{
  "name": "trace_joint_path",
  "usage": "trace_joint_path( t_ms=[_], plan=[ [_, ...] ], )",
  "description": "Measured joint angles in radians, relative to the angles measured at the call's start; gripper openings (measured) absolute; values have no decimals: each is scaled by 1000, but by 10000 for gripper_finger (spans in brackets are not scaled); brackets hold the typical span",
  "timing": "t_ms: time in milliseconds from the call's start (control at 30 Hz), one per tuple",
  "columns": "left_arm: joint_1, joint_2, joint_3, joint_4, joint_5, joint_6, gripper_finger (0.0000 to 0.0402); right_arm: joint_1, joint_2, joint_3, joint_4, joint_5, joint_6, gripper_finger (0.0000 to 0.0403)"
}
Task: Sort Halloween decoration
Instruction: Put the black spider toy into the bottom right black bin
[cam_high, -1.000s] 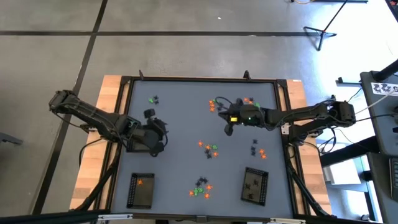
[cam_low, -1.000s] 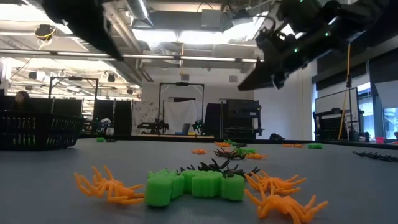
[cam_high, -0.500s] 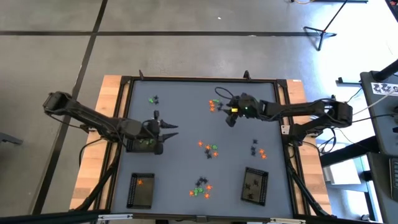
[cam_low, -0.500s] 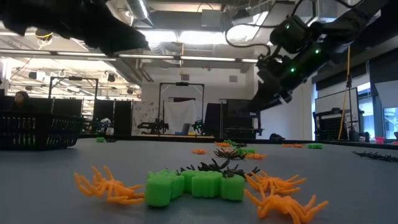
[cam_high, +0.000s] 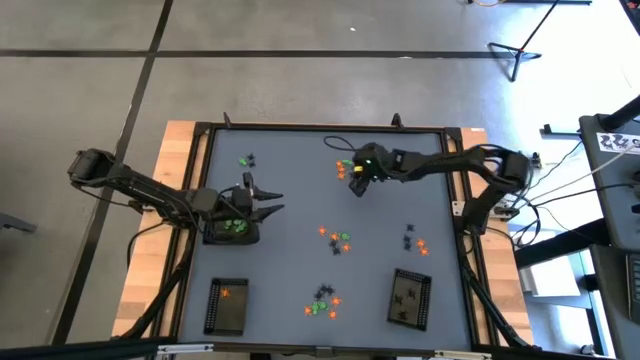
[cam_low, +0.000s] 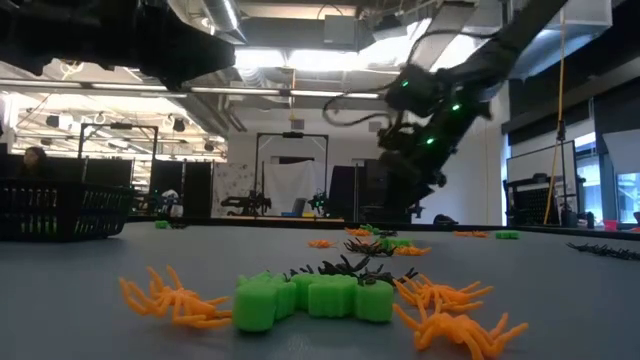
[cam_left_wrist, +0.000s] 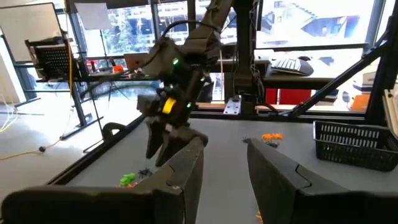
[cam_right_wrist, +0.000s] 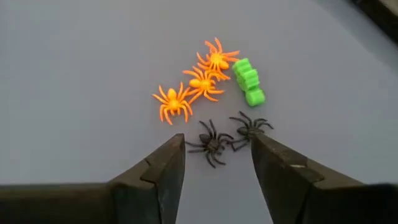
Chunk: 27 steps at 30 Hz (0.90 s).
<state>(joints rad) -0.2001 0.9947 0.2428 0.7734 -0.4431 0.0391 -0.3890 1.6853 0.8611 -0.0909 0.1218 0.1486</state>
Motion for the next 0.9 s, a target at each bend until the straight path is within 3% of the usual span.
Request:
trace_joint_path(
  t_ms=[267,533,900],
  plan=[
    [-1,0,0,-29,0,0,115,-7,133,93,-53,-10,1,182],
    [-1,0,0,-34,0,0,115,-4,159,107,-88,-5,5,173],
    [-1,0,0,-45,0,-9,116,-4,116,100,-124,-69,3,29]
  ],
)
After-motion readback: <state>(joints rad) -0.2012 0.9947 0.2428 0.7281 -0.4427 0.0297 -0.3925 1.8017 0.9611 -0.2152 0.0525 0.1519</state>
